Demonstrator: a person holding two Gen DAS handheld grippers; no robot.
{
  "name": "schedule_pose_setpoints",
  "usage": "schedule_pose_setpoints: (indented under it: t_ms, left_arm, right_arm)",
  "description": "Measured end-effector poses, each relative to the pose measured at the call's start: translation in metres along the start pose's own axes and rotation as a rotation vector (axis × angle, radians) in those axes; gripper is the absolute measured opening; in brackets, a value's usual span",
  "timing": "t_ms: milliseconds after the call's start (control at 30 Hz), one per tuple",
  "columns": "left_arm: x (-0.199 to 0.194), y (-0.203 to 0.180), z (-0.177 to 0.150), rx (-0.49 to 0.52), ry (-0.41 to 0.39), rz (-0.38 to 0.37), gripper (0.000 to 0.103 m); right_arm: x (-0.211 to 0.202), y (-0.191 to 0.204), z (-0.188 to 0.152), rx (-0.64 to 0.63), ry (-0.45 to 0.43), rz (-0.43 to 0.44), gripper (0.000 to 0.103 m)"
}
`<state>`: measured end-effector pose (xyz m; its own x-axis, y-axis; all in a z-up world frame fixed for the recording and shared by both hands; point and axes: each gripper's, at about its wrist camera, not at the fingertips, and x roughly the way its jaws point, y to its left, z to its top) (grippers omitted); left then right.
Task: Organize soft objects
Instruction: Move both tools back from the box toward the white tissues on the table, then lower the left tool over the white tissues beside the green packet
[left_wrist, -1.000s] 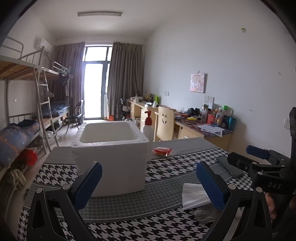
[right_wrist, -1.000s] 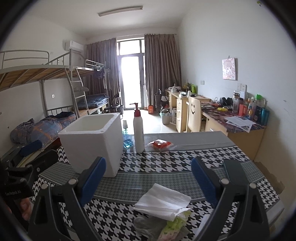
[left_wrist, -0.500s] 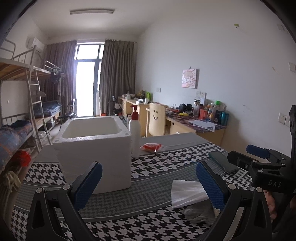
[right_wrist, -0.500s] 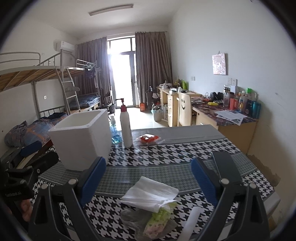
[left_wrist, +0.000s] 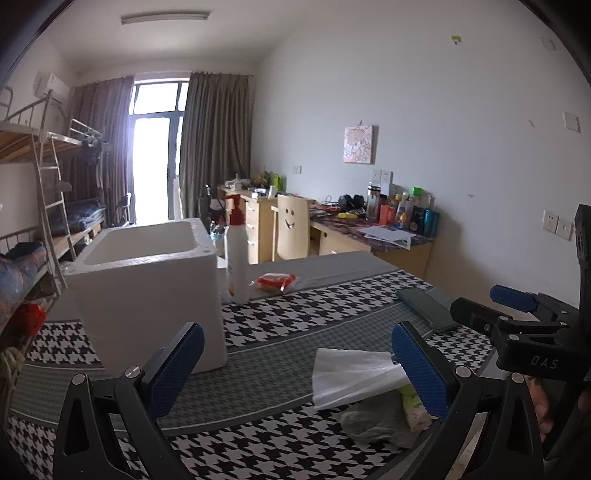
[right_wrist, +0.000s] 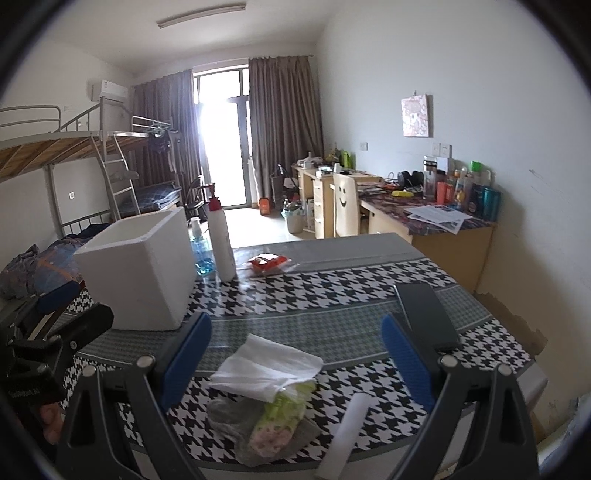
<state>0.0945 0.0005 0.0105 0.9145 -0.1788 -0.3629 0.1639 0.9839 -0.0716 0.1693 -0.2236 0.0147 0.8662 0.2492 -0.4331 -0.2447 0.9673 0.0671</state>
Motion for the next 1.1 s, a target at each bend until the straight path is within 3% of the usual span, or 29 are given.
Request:
schedule_pose_setpoints:
  t_ms: [1100]
  left_arm:
    - [0.049, -0.036, -0.039, 0.125, 0.197, -0.101, 0.102]
  right_arm:
    - [0.012, -0.040, -0.030, 0.072, 0.086, -0.087, 0.095]
